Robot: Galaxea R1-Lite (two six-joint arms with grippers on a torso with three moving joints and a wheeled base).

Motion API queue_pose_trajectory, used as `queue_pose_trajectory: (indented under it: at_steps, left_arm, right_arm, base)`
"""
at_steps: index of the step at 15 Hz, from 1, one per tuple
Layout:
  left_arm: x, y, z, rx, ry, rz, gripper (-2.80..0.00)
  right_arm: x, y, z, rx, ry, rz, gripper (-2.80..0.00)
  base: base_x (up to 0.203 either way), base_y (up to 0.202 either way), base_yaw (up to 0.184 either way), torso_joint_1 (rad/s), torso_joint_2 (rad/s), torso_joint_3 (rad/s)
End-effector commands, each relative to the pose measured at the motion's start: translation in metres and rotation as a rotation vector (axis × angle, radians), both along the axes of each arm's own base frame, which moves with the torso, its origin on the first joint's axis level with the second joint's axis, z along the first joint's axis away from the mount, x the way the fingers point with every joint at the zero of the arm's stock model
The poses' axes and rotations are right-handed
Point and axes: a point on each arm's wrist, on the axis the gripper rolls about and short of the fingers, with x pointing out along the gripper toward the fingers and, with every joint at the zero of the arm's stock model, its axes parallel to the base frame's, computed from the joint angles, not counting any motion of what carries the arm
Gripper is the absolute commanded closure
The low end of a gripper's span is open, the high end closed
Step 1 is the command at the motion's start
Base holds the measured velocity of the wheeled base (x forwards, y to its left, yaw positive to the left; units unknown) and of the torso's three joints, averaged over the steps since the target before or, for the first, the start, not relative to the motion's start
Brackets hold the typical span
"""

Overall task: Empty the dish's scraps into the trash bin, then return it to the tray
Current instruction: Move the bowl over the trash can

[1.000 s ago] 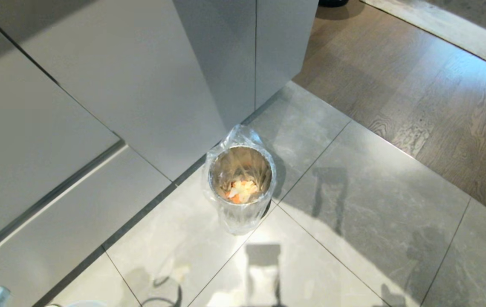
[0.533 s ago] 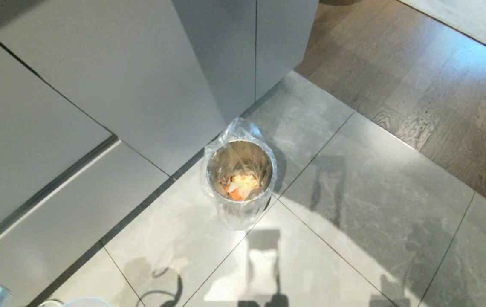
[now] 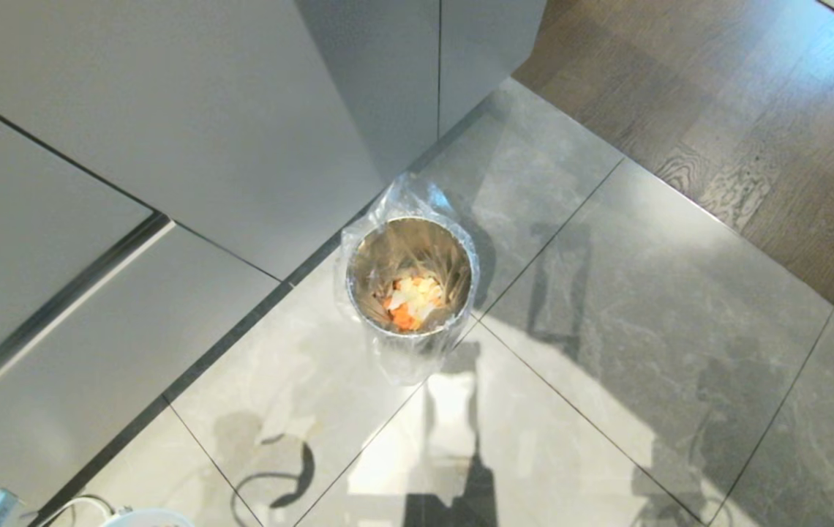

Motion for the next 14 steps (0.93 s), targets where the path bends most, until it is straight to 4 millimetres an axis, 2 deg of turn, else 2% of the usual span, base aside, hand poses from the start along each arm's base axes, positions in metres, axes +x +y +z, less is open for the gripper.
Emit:
queue_pose_trajectory:
  at_steps: [1, 8, 14]
  left_arm:
    - [0.001, 0.000, 0.001, 0.002, -0.019, 0.001, 0.00]
    - [0.000, 0.000, -0.001, 0.007, -0.033, 0.001, 0.00]
    - [0.005, 0.001, 0.009, 0.015, -0.101, -0.001, 0.00]
  right_arm:
    - [0.000, 0.000, 0.000, 0.000, -0.001, 0.000, 0.00]
    - [0.000, 0.000, 0.000, 0.000, -0.001, 0.000, 0.00]
    - [0.000, 0.000, 0.000, 0.000, -0.001, 0.000, 0.00]
  base:
    - [0.000, 0.000, 0.000, -0.003, 0.00, -0.191]
    - [0.000, 0.000, 0.000, 0.005, 0.00, -0.185]
    - [0.000, 0.000, 0.000, 0.002, 0.00, -0.015]
